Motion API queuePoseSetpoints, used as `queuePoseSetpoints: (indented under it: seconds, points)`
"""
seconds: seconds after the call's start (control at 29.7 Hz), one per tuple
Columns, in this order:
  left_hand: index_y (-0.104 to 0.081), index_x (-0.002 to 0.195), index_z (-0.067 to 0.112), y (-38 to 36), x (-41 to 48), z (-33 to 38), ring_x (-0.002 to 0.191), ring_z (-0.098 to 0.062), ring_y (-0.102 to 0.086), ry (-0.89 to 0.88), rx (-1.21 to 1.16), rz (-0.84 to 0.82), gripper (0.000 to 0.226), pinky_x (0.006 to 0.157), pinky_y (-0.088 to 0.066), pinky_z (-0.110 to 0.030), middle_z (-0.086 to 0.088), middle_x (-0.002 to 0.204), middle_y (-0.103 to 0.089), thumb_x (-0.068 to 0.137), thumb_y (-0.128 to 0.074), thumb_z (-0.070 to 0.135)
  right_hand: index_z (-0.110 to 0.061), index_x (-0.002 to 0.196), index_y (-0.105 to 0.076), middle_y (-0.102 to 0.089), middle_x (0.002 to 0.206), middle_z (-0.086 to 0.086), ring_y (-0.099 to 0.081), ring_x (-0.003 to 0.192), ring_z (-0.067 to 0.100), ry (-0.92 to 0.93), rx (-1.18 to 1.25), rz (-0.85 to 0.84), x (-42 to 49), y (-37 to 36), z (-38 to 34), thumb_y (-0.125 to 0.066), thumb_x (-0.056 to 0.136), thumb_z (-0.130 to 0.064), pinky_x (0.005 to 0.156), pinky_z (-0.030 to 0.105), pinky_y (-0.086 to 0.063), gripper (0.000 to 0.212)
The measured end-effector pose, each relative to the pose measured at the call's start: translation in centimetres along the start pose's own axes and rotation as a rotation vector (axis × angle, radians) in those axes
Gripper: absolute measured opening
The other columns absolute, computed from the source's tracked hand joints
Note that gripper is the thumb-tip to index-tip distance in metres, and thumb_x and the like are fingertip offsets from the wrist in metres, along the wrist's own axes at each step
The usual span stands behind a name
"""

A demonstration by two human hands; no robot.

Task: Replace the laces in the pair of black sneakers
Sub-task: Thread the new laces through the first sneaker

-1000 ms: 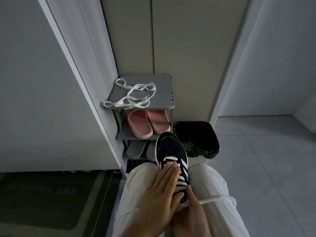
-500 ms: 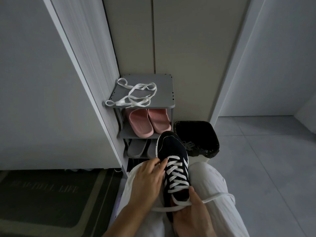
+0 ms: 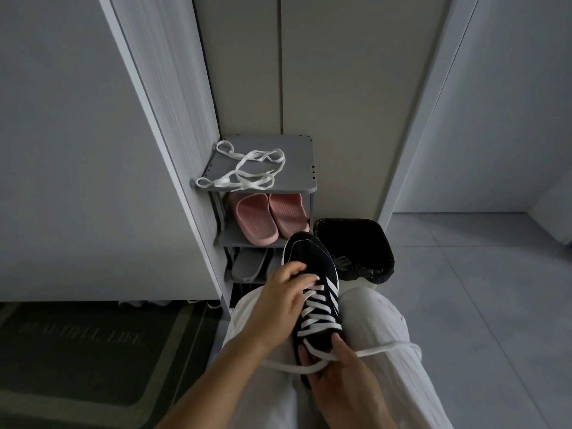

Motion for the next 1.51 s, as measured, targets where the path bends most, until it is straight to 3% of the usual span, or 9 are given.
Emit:
queuePoseSetpoints:
  seconds: [0.13, 0.4, 0.61, 0.71, 0.97, 1.11, 1.21, 1.34, 1.51]
  points:
    - [-0.055, 0.1, 0.021, 1.3, -2.9, 0.1, 0.088, 0.0, -0.055, 0.313, -0.191, 0.051, 0.011, 0.077, -0.045, -0.016, 0.013, 0.097, -0.053, 0.091, -0.054, 0.028, 0.002, 0.103, -0.06, -0.071, 0.08, 0.017, -0.07, 0.061, 0.028, 0.0, -0.1, 0.043, -0.5, 1.4, -1.0, -0.042, 0.095, -0.012, 0.05, 0.035, -0.058, 0.023]
    - [-0.051, 0.101, 0.029, 0.0, -7.9, 3.4, 0.076, 0.0, -0.057, 0.39, -0.041, -0.337, 0.024, 0.072, -0.043, -0.016, 0.013, 0.079, -0.057, 0.089, -0.049, 0.05, 0.005, 0.099, -0.062, -0.07, 0.085, 0.022, -0.068, 0.066, 0.03, -0.057, -0.295, 0.018, -0.9, 0.9, -1.0, -0.042, 0.096, -0.013, 0.055, 0.032, -0.056, 0.027]
    - [-0.061, 0.074, 0.032, 1.4, -8.1, 2.6, 0.064, 0.005, -0.052, 0.345, -0.247, -0.322, 0.018, 0.064, -0.039, -0.017, 0.025, 0.062, -0.055, 0.091, -0.055, 0.034, -0.002, 0.081, -0.06, -0.064, 0.055, 0.008, -0.057, 0.038, 0.013, 0.022, -0.627, 0.061, -2.4, 1.2, -3.3, -0.044, 0.096, -0.01, 0.03, 0.018, -0.038, 0.024]
    - [-0.07, 0.09, 0.023, 1.8, -8.3, 2.1, 0.071, 0.009, -0.054, 0.287, -0.239, -0.298, 0.016, 0.065, -0.039, -0.01, 0.036, 0.075, -0.056, 0.091, -0.056, 0.03, 0.003, 0.074, -0.058, -0.055, 0.047, 0.009, -0.045, 0.031, 0.013, 0.154, -0.79, 0.037, -2.9, 1.7, -4.7, -0.041, 0.097, -0.006, 0.028, 0.018, -0.033, 0.03]
    - [-0.068, 0.084, 0.034, 2.8, -9.0, 0.6, 0.082, 0.002, -0.056, 0.307, -0.091, -0.169, 0.014, 0.076, -0.044, -0.019, 0.015, 0.079, -0.063, 0.089, -0.056, 0.038, 0.01, 0.073, -0.058, -0.056, 0.048, 0.011, -0.046, 0.034, 0.016, 0.418, -0.867, -0.033, -3.1, 1.3, -6.2, -0.042, 0.093, 0.002, 0.031, 0.022, -0.038, 0.026]
    - [-0.07, 0.092, 0.025, 2.5, -8.7, 1.9, 0.083, -0.001, -0.055, 0.253, -0.117, -0.281, 0.034, 0.073, -0.044, -0.018, 0.012, 0.081, -0.059, 0.084, -0.053, 0.053, 0.009, 0.078, -0.062, -0.058, 0.051, 0.013, -0.048, 0.036, 0.017, 0.402, -0.896, -0.038, -3.0, 1.3, -6.0, -0.043, 0.093, 0.002, 0.033, 0.023, -0.04, 0.026]
    - [-0.056, 0.112, 0.033, 2.1, -8.2, 2.4, 0.084, 0.003, -0.052, 0.193, 0.221, -0.25, 0.039, 0.071, -0.039, -0.013, 0.013, 0.096, -0.053, 0.081, -0.058, 0.057, 0.004, 0.084, -0.063, -0.061, 0.053, 0.012, -0.052, 0.039, 0.017, 0.446, -0.97, -0.031, -2.9, 1.7, -6.4, -0.046, 0.092, 0.003, 0.034, 0.024, -0.042, 0.019]
    - [-0.047, 0.104, 0.025, -0.7, -6.1, 2.7, 0.067, -0.006, -0.06, 0.069, 0.425, -0.095, 0.091, 0.053, -0.047, -0.015, 0.008, 0.087, -0.055, 0.027, -0.085, 0.056, -0.002, 0.095, -0.06, -0.065, 0.059, 0.014, -0.058, 0.045, 0.02, 0.503, -1.074, -0.012, -2.6, 2.1, -7.2, -0.053, 0.089, 0.004, 0.038, 0.026, -0.046, 0.011]
    - [-0.044, 0.087, 0.023, -1.9, -2.9, 3.2, 0.059, -0.009, -0.055, -0.084, 0.457, 0.026, 0.059, 0.047, -0.042, -0.018, 0.006, 0.079, -0.056, 0.044, -0.079, 0.04, 0.003, 0.095, -0.065, -0.056, 0.055, 0.007, -0.05, 0.045, 0.016, 0.464, -0.909, -0.092, -3.3, 1.1, -7.5, -0.077, 0.071, -0.009, 0.038, 0.022, -0.04, 0.029]
Point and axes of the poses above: each hand's wrist, its own x-axis towards the middle knuckle, its own y-axis out of the back of the hand, z = x × y, the point moved 2 cm from there along x, towards the middle knuckle
